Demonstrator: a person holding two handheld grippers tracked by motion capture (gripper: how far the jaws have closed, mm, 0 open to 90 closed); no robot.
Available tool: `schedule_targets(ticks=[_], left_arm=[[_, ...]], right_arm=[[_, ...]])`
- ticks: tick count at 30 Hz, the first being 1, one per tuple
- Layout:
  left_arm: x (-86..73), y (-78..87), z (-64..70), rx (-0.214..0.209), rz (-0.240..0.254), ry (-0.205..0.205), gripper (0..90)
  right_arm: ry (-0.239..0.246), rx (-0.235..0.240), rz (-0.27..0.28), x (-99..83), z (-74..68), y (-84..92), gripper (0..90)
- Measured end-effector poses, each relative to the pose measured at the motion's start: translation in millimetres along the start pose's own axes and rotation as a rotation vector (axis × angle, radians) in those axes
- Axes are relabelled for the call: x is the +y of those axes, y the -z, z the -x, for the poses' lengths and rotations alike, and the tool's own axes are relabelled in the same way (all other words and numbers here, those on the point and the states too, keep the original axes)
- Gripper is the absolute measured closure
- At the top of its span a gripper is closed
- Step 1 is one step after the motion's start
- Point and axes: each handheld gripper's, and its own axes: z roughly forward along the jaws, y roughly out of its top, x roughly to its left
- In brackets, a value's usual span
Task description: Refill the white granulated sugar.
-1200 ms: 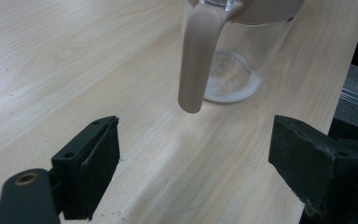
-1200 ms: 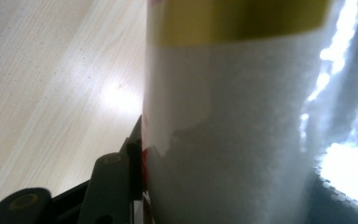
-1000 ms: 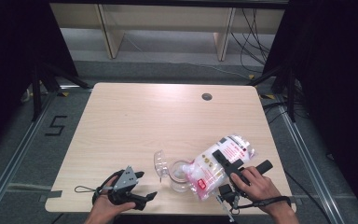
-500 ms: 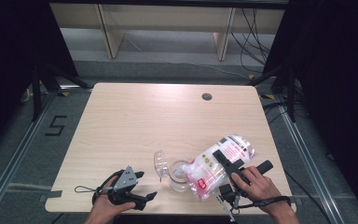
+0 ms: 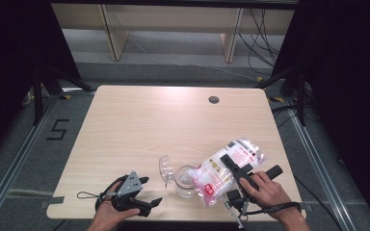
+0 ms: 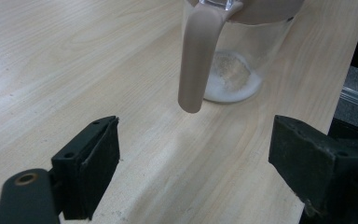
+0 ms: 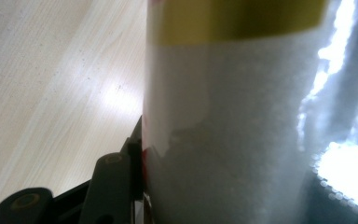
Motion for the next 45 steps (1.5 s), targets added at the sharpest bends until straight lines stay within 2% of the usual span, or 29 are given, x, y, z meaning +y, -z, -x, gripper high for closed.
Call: schedule_targets(ticks=[2, 10, 14, 24, 29, 33, 34, 35, 36, 37, 39, 40, 45], left_arm=[[0.2, 0.0, -0.5, -0.002, -0.001, -0.009, 16.0], [-0.1, -0.2, 0.1, -0.001, -0.002, 0.001, 16.0], [0.1, -0.1, -0.5, -0.002, -0.001, -0.01, 16.0], [0.0, -0.1, -0.3, -0.001, -0.001, -0.005, 16.0], [0.0, -0.1, -0.4, -0.002, -0.001, -0.008, 15.9], [0.0, 0.0, -0.3, -0.001, -0.001, -0.007, 15.9], [0.0, 0.0, -0.3, -0.001, -0.001, -0.007, 15.9], [0.0, 0.0, -0.3, -0.001, -0.001, -0.007, 15.9], [0.0, 0.0, -0.3, -0.001, 0.0, -0.006, 15.9], [0.0, 0.0, -0.3, -0.001, -0.001, -0.006, 15.9], [0.0, -0.1, -0.3, -0.001, -0.001, -0.007, 15.9], [-0.1, -0.1, -0.3, -0.001, -0.002, -0.007, 15.9], [0.0, -0.1, -0.3, -0.001, -0.002, -0.006, 15.9]], right_arm=[[0.007, 0.0, 0.006, -0.4, 0.4, -0.6, 54.0], [0.0, -0.01, 0.005, -1.2, -1.1, -0.7, 54.0], [-0.002, -0.006, 0.0, -1.5, -0.8, 0.0, 54.0], [0.005, -0.005, -0.001, -1.4, -0.2, 0.3, 54.1], [0.003, -0.017, -0.007, -1.9, -0.3, 1.0, 54.2], [-0.004, -0.006, -0.006, -1.9, 0.3, 1.1, 54.2], [0.036, -0.014, 0.004, -3.0, 2.0, 0.5, 54.2], [0.04, -0.015, 0.007, -3.0, 2.4, 0.3, 54.2], [0.037, -0.015, 0.007, -3.0, 2.3, 0.5, 54.2], [0.001, -0.002, -0.009, -1.9, 1.0, 1.7, 54.2], [0.04, -0.002, -0.004, -2.4, 2.8, 1.3, 54.3], [0.024, -0.001, -0.009, -1.9, 2.1, 1.8, 54.3], [0.043, -0.007, -0.007, -0.6, 4.5, 2.8, 54.3]])
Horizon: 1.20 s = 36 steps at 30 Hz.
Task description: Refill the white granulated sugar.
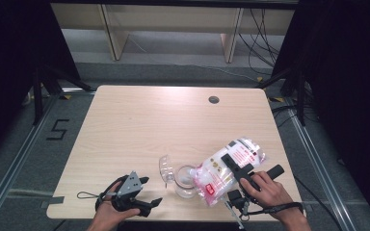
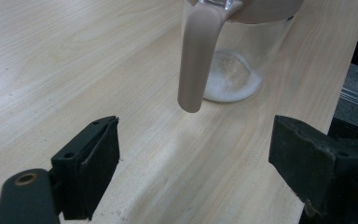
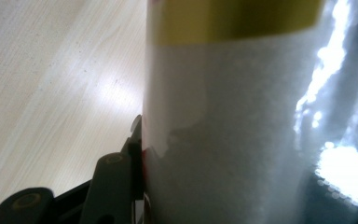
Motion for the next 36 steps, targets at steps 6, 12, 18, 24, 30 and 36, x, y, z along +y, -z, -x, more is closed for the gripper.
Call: schedule_targets(ticks=[6, 12, 18, 24, 30, 36], left_arm=[[0.0, 0.0, 0.0, 0.0, 0.0, 0.0, 15.9], [0.0, 0.1, 0.0, 0.0, 0.0, -0.001, 15.9], [-0.1, 0.2, 0.0, 0.0, 0.0, -0.001, 15.9], [-0.2, 0.1, 0.4, 0.001, -0.001, 0.004, 15.9], [-0.2, 0.1, 0.3, 0.0, -0.001, 0.003, 15.9], [0.1, 0.9, 0.0, 0.005, -0.007, 0.001, 15.9]], right_arm=[[-0.008, -0.006, -0.002, 0.7, -1.2, 0.2, 54.4], [0.037, -0.004, 0.005, 0.3, 1.6, 0.0, 54.4], [0.029, -0.001, 0.008, 2.6, 2.5, 0.8, 54.5], [0.014, 0.005, 0.0, 1.8, 1.2, 1.0, 54.6], [0.015, 0.005, 0.003, 0.8, 2.6, 1.9, 54.6], [0.0, -0.004, 0.0, 1.6, 1.5, 2.4, 54.7]])
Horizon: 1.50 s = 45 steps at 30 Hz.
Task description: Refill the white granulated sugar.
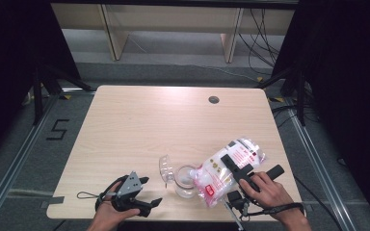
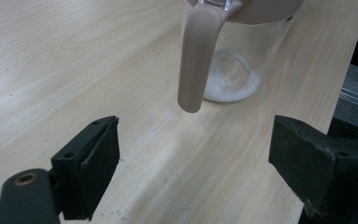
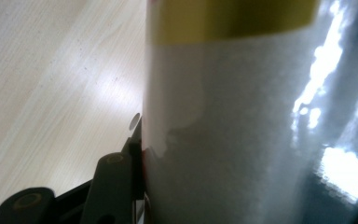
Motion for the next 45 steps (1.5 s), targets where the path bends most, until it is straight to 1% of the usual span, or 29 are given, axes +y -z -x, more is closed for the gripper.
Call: schedule_targets(ticks=[1, 2, 3, 4, 6, 8, 10, 11, 12, 13, 14, 15, 16, 17, 20, 21, 27, 28, 29, 31, 32, 35, 36, 38, 39, 41, 42, 44, 45], left_arm=[[-0.1, -0.5, 0.5, -0.001, 0.006, 0.003, 16.0], [-0.3, -0.9, 0.0, -0.006, 0.007, -0.001, 15.9], [-0.4, -0.7, -0.2, -0.004, -0.001, 0.0, 15.9], [-0.4, -0.8, -0.4, -0.006, -0.005, -0.003, 15.9], [-0.5, -0.8, -0.4, -0.006, -0.003, -0.005, 15.9], [-0.4, -1.0, 0.3, -0.007, 0.007, 0.006, 15.9], [-0.2, -0.7, -0.6, -0.007, 0.008, -0.007, 15.9], [-0.2, 0.0, 0.0, 0.0, 0.001, 0.002, 15.9], [0.0, -0.4, 0.9, -0.006, 0.01, 0.012, 15.9], [0.1, -0.2, 0.6, -0.005, 0.006, 0.007, 15.9], [-0.1, -0.5, 0.0, -0.006, 0.006, 0.002, 15.9], [-0.2, -0.8, 0.0, -0.008, 0.006, 0.002, 15.9], [-0.4, -0.7, -0.2, -0.004, -0.001, 0.0, 15.9], [-0.3, -0.5, -0.4, -0.006, -0.006, -0.003, 15.9], [-0.4, -0.8, -0.5, -0.007, -0.013, -0.008, 16.0], [-0.5, -1.0, 0.5, -0.01, -0.007, 0.0, 16.1], [-0.5, -0.4, -0.2, -0.004, -0.002, -0.004, 16.0], [-0.4, -0.5, -0.1, -0.004, -0.002, -0.003, 16.0], [-0.3, -0.5, -0.4, -0.006, -0.006, -0.004, 16.0], [-0.6, -0.8, -0.5, -0.007, -0.007, -0.006, 16.1], [-0.6, -0.8, -0.5, -0.007, -0.007, -0.006, 16.0], [-0.3, -0.7, -0.1, -0.004, -0.001, 0.001, 16.0], [-0.4, -0.8, 0.1, -0.007, 0.003, 0.003, 16.0], [-0.2, 0.0, 0.1, -0.001, 0.0, -0.002, 16.0], [-0.1, 0.1, 0.4, -0.006, 0.002, 0.005, 16.0], [-0.3, 0.0, -0.1, 0.001, 0.0, 0.003, 16.0], [-0.5, -0.6, 0.0, -0.006, 0.006, 0.007, 16.0], [-0.3, -0.2, 0.3, -0.002, 0.003, 0.007, 16.1], [-0.1, 0.3, -0.1, 0.001, -0.003, 0.001, 16.0]], right_arm=[[0.028, 0.0, 0.007, -1.2, 2.0, -0.1, 54.7], [-0.007, -0.001, -0.001, 0.1, -0.2, 0.4, 54.7], [0.055, 0.003, 0.004, -0.5, 3.5, -0.3, 54.7], [0.041, 0.003, 0.006, 0.1, 2.8, -0.4, 54.8], [0.033, -0.001, 0.01, -0.5, 1.6, -0.3, 54.8], [0.038, 0.008, 0.006, 0.8, 2.4, -0.4, 54.8], [0.025, 0.006, 0.006, 0.4, 1.8, 0.0, 54.8], [0.015, 0.003, 0.002, 0.4, 1.0, 0.3, 54.8], [0.023, 0.005, 0.002, 0.4, 1.7, 0.4, 54.8], [0.03, 0.014, 0.0, 0.7, 2.4, 0.4, 54.8], [0.023, 0.003, 0.003, 0.4, 1.6, 0.3, 54.9], [0.002, 0.008, -0.005, 0.7, 0.9, 1.1, 54.9], [0.005, 0.013, -0.009, 0.7, 1.3, 1.5, 54.9], [0.028, 0.015, -0.008, 0.7, 2.3, 1.5, 54.9], [0.046, 0.01, -0.006, 1.3, 3.3, 1.8, 54.9], [0.046, 0.008, -0.003, 1.4, 3.9, 1.9, 54.9], [0.046, 0.007, -0.009, 1.9, 4.9, 3.0, 55.0], [0.053, 0.009, -0.01, 2.3, 5.1, 2.9, 55.0], [0.036, 0.01, -0.02, 2.3, 3.7, 3.6, 55.0], [0.04, 0.007, -0.012, 2.5, 3.8, 3.2, 55.1], [0.06, 0.007, 0.001, 2.6, 5.4, 2.4, 55.1], [0.047, 0.006, -0.002, 2.6, 4.3, 2.4, 55.1], [0.026, 0.007, -0.014, 2.4, 2.8, 3.3, 55.1], [0.033, 0.012, -0.012, 2.2, 3.2, 3.1, 55.2], [0.033, 0.014, -0.012, 2.2, 3.3, 3.0, 55.2], [0.023, 0.009, -0.01, 2.2, 2.9, 3.0, 55.2], [0.039, 0.006, 0.003, 2.4, 4.2, 2.1, 55.2], [0.035, 0.009, -0.001, 2.3, 3.9, 2.7, 55.3], [0.046, 0.007, 0.007, 2.4, 4.8, 2.0, 55.3]])
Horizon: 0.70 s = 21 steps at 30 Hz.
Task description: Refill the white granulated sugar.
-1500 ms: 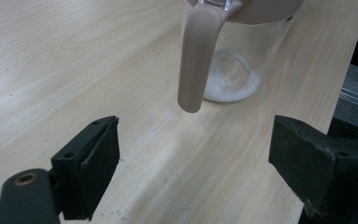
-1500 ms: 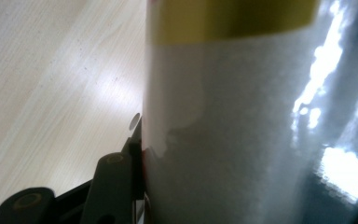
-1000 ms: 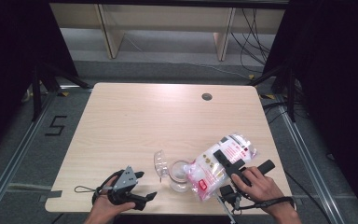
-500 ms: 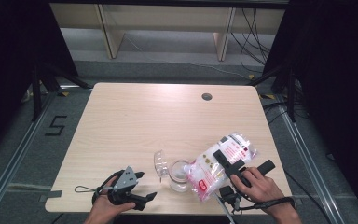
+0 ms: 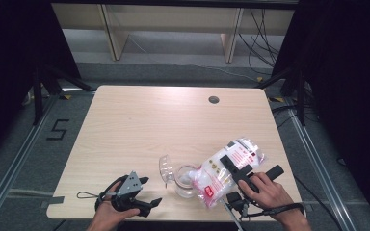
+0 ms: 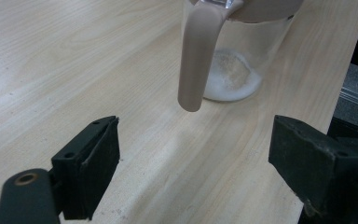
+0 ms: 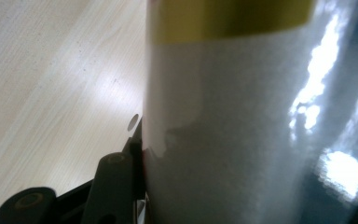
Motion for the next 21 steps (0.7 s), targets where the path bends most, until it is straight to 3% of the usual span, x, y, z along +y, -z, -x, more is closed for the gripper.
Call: schedule_targets(ticks=[21], left_arm=[[0.0, -0.4, -0.4, -0.011, 0.014, 0.001, 16.0]], right_arm=[[-0.004, 0.008, -0.006, -1.8, 1.0, 1.8, 56.1]])
